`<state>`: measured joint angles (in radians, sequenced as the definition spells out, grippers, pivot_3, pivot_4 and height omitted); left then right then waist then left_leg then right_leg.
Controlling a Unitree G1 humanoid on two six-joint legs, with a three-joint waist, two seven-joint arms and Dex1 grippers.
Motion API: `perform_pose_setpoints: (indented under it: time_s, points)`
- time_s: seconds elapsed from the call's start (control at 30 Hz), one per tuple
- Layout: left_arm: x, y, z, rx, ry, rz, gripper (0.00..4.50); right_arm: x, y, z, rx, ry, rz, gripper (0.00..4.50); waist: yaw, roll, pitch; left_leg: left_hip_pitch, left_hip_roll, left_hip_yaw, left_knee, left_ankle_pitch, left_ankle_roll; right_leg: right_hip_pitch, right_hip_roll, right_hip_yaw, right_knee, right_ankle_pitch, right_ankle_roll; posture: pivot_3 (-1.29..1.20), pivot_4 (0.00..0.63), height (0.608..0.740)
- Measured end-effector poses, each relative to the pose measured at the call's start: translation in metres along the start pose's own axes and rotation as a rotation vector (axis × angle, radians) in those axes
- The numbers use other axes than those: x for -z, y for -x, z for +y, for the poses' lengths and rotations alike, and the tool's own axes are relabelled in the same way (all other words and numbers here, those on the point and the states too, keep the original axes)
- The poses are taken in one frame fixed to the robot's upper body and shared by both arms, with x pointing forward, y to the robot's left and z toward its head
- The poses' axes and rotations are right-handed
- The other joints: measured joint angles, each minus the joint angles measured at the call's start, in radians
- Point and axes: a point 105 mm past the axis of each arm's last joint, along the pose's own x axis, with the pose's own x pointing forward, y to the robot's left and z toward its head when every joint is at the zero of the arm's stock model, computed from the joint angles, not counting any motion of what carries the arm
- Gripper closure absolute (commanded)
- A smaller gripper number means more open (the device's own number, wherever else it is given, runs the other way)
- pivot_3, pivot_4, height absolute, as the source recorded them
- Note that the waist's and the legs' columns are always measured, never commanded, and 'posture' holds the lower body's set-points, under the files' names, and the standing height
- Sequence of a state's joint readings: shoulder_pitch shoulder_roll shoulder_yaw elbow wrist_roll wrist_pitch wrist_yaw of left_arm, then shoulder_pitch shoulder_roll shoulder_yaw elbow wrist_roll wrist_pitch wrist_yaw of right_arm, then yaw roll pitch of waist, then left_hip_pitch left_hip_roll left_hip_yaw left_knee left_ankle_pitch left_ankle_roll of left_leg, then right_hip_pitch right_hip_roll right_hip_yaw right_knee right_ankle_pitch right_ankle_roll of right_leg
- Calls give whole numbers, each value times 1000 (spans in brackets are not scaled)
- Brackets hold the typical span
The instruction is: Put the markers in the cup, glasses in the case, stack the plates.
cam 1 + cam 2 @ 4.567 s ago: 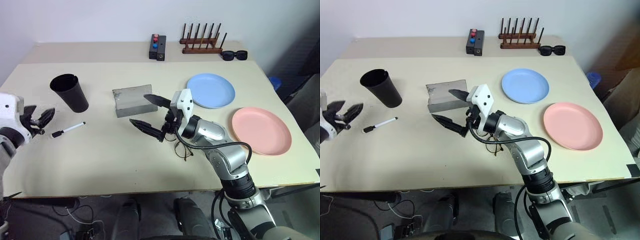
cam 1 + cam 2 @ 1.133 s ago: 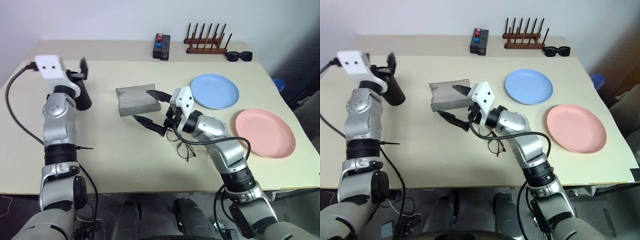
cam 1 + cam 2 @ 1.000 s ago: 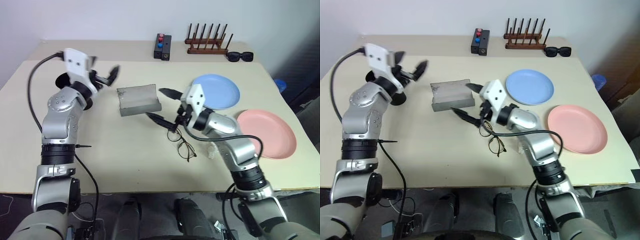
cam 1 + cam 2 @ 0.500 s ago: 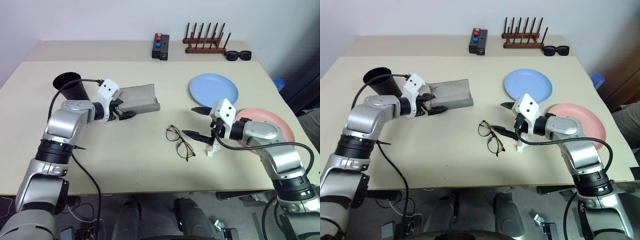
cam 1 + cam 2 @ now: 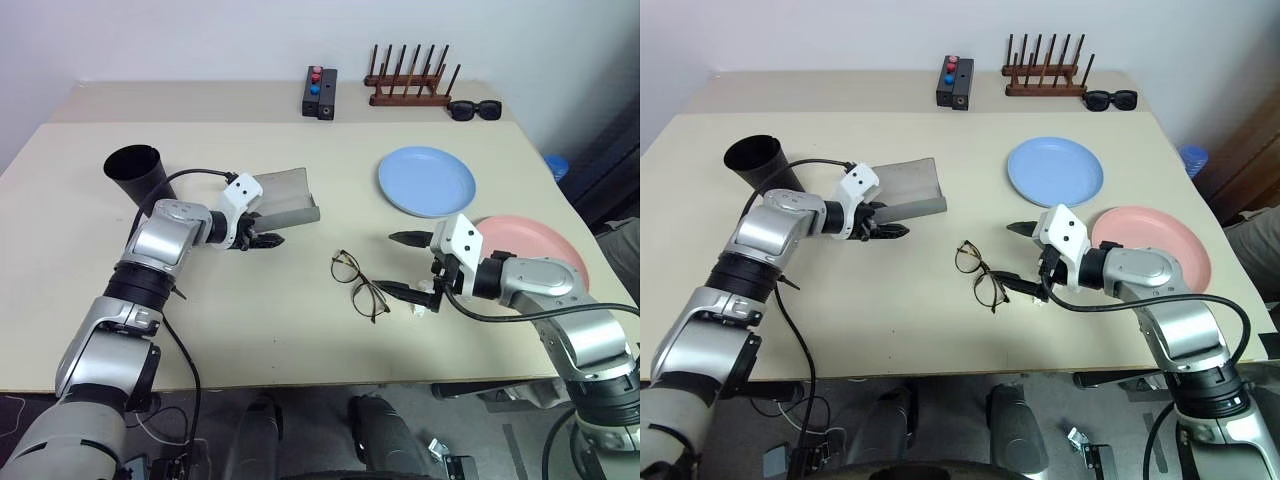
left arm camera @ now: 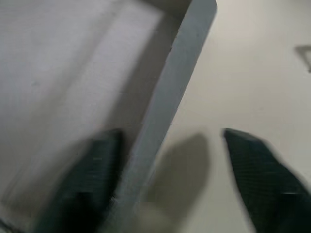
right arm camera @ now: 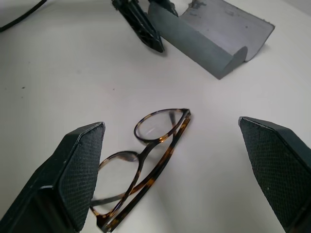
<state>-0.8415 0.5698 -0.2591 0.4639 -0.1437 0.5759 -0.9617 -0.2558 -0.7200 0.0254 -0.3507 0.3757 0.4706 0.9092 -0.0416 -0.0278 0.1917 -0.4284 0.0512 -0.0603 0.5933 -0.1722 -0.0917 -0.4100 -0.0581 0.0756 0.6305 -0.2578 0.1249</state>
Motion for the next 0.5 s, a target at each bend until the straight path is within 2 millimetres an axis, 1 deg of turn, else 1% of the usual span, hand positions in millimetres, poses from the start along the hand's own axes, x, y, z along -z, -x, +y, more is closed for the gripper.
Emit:
perform_pose_setpoints:
  time_s: [0.1, 0.17, 0.3, 0.37, 0.5]
  points:
    - [-2, 0, -4, 31, -42, -23, 4075, 2, 0, 1, 6, -6, 4, 0, 0, 0, 0, 0, 0, 0, 0, 0, 0, 0, 0, 0, 0, 0, 0, 0, 150, 740]
    - [0, 2, -10, 63, -101, -44, 4075, 0, 0, 2, 7, 1, 2, 0, -1, 0, 0, 0, 0, 0, 0, 0, 0, 0, 0, 0, 0, 0, 0, 0, 150, 740]
    - [5, 6, -17, 107, -145, -49, 4075, 1, 1, 2, 9, 1, 6, 0, 0, 0, 0, 0, 0, 0, 1, 0, 0, 0, 0, 0, 0, 0, 0, 0, 150, 740]
    - [7, 13, -23, 138, -193, -53, 4075, 1, 1, 2, 5, 2, 6, 0, 0, 0, 0, 0, 0, 0, 1, 0, 0, 0, 0, 0, 0, 0, 0, 0, 150, 740]
    - [17, 27, -40, 230, -282, -32, 4075, 0, 1, 3, -6, 5, 7, 0, -1, 0, 0, 0, 0, 0, 0, 0, 0, 0, 0, 0, 0, 0, 0, 0, 150, 740]
